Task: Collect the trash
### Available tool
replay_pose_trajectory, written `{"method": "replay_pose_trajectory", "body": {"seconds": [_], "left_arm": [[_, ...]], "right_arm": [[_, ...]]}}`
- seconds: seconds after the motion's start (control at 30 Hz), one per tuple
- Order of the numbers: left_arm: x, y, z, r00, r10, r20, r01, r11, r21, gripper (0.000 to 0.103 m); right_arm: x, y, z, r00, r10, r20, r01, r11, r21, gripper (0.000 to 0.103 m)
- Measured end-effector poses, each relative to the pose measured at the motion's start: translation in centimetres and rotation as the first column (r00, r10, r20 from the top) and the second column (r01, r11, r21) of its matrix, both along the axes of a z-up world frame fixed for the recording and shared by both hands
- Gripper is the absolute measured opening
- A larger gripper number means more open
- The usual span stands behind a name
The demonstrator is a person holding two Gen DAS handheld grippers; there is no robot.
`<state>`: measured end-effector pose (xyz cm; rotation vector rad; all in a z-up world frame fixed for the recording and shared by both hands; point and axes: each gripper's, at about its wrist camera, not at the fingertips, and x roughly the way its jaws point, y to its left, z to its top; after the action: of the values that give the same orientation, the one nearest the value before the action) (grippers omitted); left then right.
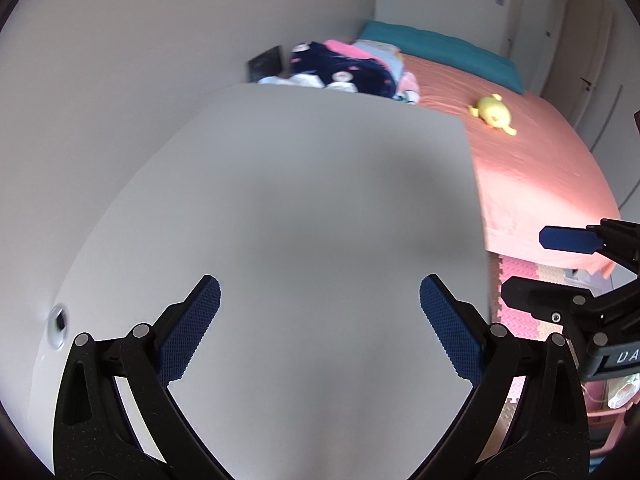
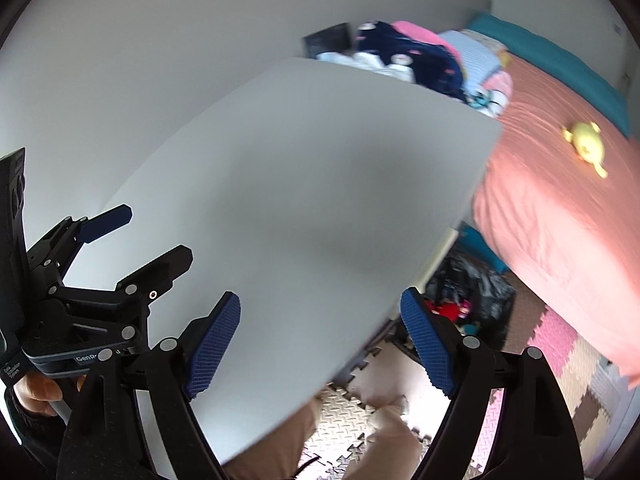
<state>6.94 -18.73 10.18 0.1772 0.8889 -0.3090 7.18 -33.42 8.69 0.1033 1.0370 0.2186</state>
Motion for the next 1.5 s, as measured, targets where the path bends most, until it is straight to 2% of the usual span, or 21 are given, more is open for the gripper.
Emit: {"method": "replay_pose_trajectory", "body": {"seconds": [0.3, 0.47, 0.6, 0.77, 0.9, 1.1, 1.3, 1.5], "left_arm": [[-2.8, 9.3, -0.4, 0.992, 0.128, -0.008, -0.128, 0.991, -0.035, 0.097], [-4.4, 14.1, -1.2, 0.981, 0.196, -0.005, -0.196, 0.981, -0.012, 0.097], [-5.3, 17.6, -2.1, 0.97, 0.244, -0.01, -0.244, 0.97, -0.003, 0.097], [-7.3, 22.0, -3.6, 0.954, 0.298, -0.032, -0.299, 0.954, -0.037, 0.097], [-8.7, 23.3, -4.9, 0.955, 0.295, -0.018, -0.295, 0.955, -0.022, 0.097], [-9.8, 22.9, -6.8, 0.968, 0.248, 0.021, -0.249, 0.967, 0.061, 0.097], [-9.5, 24.8, -7.5, 0.955, 0.295, 0.004, -0.295, 0.955, 0.035, 0.097], [-9.4, 25.2, -8.3, 0.952, 0.306, -0.014, -0.305, 0.951, 0.04, 0.097]], "right_arm": [[-1.2, 8.4, -1.1, 0.996, 0.094, -0.002, -0.094, 0.995, 0.017, 0.085], [-2.3, 12.9, -2.1, 0.991, 0.134, 0.003, -0.134, 0.991, -0.01, 0.086], [-3.1, 15.7, -3.0, 0.988, 0.153, 0.008, -0.152, 0.988, -0.029, 0.086], [-4.0, 18.5, -4.3, 0.989, 0.143, 0.017, -0.142, 0.989, -0.05, 0.086], [-4.5, 19.9, -5.2, 0.993, 0.113, 0.028, -0.111, 0.992, -0.063, 0.086], [-5.2, 21.2, -6.6, 0.999, 0.039, 0.038, -0.036, 0.997, -0.075, 0.088], [-5.4, 21.9, -7.9, 0.998, -0.038, 0.058, 0.045, 0.992, -0.12, 0.088], [-5.5, 22.5, -8.9, 0.995, -0.046, 0.088, 0.059, 0.986, -0.153, 0.091]]}}
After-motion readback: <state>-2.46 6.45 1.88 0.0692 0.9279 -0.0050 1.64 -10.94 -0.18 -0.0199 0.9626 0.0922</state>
